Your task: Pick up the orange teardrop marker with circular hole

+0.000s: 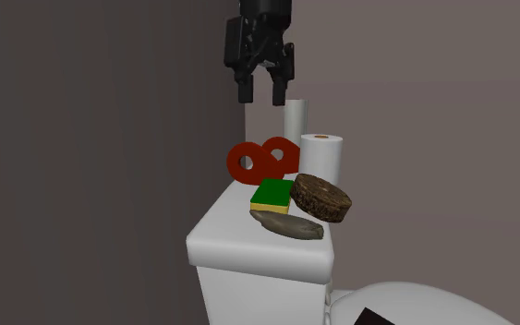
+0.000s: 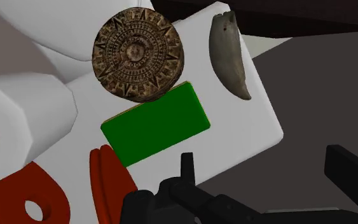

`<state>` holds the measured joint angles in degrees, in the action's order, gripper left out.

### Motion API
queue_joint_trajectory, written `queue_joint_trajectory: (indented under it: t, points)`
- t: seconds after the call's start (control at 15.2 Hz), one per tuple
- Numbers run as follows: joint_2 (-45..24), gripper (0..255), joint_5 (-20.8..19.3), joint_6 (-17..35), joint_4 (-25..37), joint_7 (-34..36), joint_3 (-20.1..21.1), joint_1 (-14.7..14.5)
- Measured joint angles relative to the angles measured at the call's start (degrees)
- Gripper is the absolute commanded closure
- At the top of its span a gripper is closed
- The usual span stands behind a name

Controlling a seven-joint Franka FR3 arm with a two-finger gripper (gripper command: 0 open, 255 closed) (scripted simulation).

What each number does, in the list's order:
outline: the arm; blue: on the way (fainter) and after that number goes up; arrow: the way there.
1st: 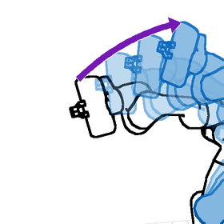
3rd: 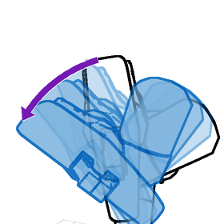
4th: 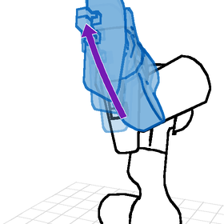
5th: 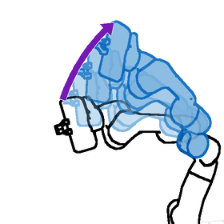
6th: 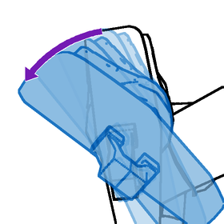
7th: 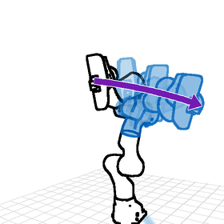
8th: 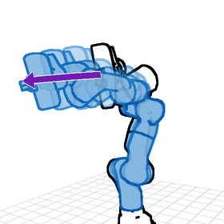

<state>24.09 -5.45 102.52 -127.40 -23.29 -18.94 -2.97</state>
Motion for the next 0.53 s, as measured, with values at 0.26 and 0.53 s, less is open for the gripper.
queue_joint_trajectory:
  t: [0.26,0.53]
  points:
    - [-7.87,0,0.42,2.98,4.25,-8.72,-3.85,-0.66]
    - [-17.59,0,2.83,5.21,10.81,-17.53,-6.79,-1.09]
